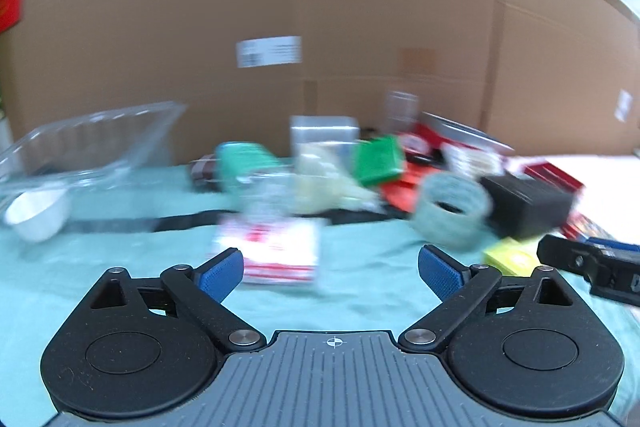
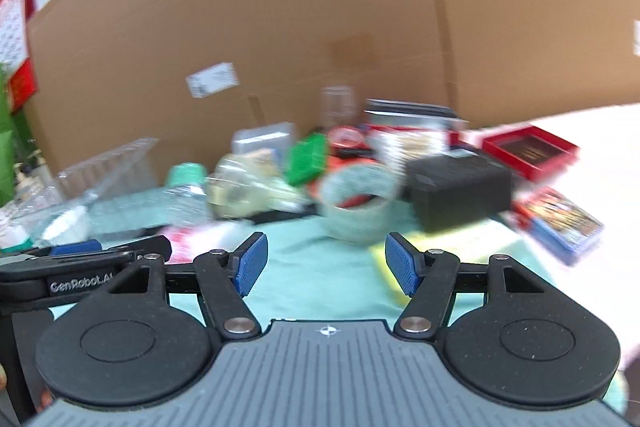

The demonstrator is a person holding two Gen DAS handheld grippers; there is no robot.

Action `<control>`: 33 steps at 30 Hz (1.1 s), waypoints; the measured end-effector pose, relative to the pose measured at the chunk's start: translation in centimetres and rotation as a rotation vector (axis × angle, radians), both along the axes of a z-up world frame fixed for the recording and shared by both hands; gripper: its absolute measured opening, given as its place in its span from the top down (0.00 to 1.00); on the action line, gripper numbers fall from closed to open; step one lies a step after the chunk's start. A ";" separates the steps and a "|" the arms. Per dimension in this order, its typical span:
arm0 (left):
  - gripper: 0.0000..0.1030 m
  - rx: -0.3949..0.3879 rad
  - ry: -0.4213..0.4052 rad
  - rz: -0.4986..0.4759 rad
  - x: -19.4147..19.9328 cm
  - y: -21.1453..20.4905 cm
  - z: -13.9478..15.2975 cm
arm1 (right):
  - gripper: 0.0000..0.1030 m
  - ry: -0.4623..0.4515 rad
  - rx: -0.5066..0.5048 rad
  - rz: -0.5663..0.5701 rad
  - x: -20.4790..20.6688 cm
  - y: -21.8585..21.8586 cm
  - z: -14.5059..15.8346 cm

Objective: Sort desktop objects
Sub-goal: 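Withdraw the right tool and move it toward the yellow medicine box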

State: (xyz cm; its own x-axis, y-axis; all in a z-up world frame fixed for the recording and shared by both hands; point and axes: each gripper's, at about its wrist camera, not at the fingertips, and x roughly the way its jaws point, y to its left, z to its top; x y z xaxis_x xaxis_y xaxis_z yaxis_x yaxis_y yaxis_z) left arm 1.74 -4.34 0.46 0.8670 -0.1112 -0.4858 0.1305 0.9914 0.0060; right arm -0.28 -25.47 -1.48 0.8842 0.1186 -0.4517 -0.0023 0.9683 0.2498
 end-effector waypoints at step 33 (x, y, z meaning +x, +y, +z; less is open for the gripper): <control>0.01 0.076 0.035 -0.083 3.7 -8.4 -4.3 | 0.29 0.097 0.127 0.086 5.2 -7.7 -4.9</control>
